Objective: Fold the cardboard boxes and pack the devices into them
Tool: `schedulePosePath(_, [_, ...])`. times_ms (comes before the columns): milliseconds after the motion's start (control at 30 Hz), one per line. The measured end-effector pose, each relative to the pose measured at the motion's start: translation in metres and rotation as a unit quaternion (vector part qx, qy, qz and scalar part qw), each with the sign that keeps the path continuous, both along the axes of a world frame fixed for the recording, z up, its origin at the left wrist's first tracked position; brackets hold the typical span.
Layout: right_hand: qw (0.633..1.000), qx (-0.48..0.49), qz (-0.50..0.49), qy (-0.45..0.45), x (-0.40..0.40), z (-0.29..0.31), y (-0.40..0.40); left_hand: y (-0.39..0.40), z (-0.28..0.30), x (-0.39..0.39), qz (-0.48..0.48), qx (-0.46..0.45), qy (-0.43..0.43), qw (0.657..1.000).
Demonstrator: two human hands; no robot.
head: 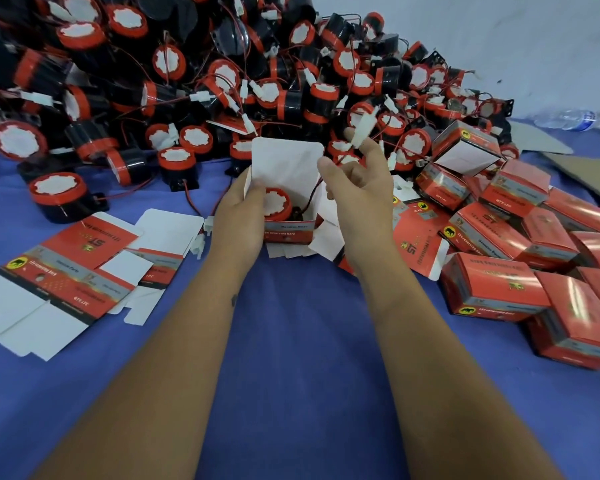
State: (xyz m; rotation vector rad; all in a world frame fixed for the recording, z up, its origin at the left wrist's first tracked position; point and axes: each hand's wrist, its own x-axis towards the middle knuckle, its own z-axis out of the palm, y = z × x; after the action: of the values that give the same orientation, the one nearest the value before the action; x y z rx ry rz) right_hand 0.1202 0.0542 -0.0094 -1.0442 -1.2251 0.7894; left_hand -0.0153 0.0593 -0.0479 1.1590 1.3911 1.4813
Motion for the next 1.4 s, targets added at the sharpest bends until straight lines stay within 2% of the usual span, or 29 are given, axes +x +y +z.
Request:
schedulePosePath(100, [1.000,0.007,-0.001,0.008,-0.003,0.006,-0.007,-0.004,0.002,-0.002,-0.013,0.011,-0.002,1.000])
schedulePosePath(233, [0.993,-0.052,0.060,0.091,-0.003,0.022,-0.006,-0.004,0.002,-0.003,-0.031,0.015,0.023,0.999])
schedulePosePath(300, [0.994,-0.071,0.053,0.058,-0.002,0.022,-0.003,-0.004,0.003,-0.002,-0.042,0.011,0.045,0.998])
schedulePosePath(433, [1.000,0.008,0.022,-0.009,-0.008,0.006,-0.007,-0.006,0.003,-0.002,-0.030,0.025,0.053,0.998])
schedulePosePath(633, [0.990,0.038,-0.036,-0.129,-0.018,-0.007,-0.003,-0.008,0.005,-0.002,-0.019,0.029,0.060,0.998])
schedulePosePath(767, [0.973,0.070,-0.098,-0.199,-0.015,-0.014,0.003,-0.008,0.004,0.001,-0.046,0.036,0.034,0.998])
schedulePosePath(900, [0.938,0.108,-0.146,-0.294,-0.014,-0.020,0.008,-0.006,0.003,0.000,-0.055,0.038,0.012,0.998])
schedulePosePath(1133, [0.948,0.116,-0.183,-0.234,-0.024,-0.019,0.010,-0.006,0.002,-0.004,-0.102,0.043,0.038,0.993])
schedulePosePath(1300, [0.928,0.094,-0.183,-0.311,-0.020,-0.025,0.014,-0.006,0.002,-0.004,-0.107,0.046,0.041,0.992])
schedulePosePath(1400, [0.907,0.119,-0.173,-0.366,-0.020,-0.025,0.012,-0.007,0.002,0.000,-0.090,0.047,0.040,0.994])
